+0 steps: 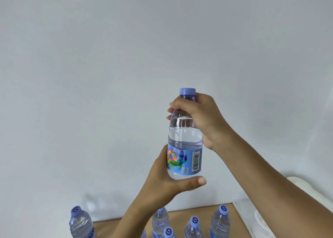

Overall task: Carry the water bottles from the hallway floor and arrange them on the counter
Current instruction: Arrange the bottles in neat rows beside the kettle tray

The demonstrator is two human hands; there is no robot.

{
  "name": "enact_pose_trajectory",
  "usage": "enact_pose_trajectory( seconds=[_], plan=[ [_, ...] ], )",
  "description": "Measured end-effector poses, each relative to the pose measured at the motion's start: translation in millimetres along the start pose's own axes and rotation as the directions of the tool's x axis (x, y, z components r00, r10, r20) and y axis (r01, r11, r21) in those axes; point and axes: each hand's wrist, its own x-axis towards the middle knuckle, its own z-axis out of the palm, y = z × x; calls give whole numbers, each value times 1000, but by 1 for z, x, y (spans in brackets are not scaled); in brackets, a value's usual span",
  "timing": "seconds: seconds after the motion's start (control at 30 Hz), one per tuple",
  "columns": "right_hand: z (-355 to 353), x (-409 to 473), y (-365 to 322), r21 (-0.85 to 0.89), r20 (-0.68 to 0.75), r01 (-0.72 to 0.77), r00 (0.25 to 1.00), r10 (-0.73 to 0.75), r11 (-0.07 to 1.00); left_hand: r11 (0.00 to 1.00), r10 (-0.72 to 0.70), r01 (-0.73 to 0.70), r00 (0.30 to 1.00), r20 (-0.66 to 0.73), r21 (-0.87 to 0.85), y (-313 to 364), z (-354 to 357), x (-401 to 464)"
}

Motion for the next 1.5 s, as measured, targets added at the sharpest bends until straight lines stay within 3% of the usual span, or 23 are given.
enact_pose_trajectory(
  seconds=[0.13,0.3,0.6,0.73,0.87,1.1,1.17,1.27,1.5],
  plan=[
    [0,-4,1,-63,-73,-1,997,-4,998,1000,20,-20,998,-64,-12,-3,11,-3],
    [-14,-6,-6,-109,85,-40,995,50,993,998,5,-6,1000,-14,-62,1,8,-5],
    [-31,-14,-6,274,389,-166,920,49,947,984,-24,57,981,193,-171,4,16,-4],
    [-33,-16,-6,249,282,-130,958,56,960,982,-31,67,980,198,-179,0,23,-3],
    [-36,-16,-6,133,101,-43,994,30,990,989,-41,57,992,118,-134,0,27,1],
    [-25,-16,-4,-76,-129,73,988,-82,994,995,18,-22,999,-45,-100,0,38,6],
    [-28,-15,-5,-106,-99,60,993,-71,993,995,18,-22,999,-41,-100,-1,37,6],
    [-37,-13,-10,-90,53,24,998,-19,996,988,-2,1,1000,-2,-158,1,32,6],
    [-45,-10,-12,154,249,-154,962,113,976,956,4,51,982,187,-289,-1,33,10]
  ],
)
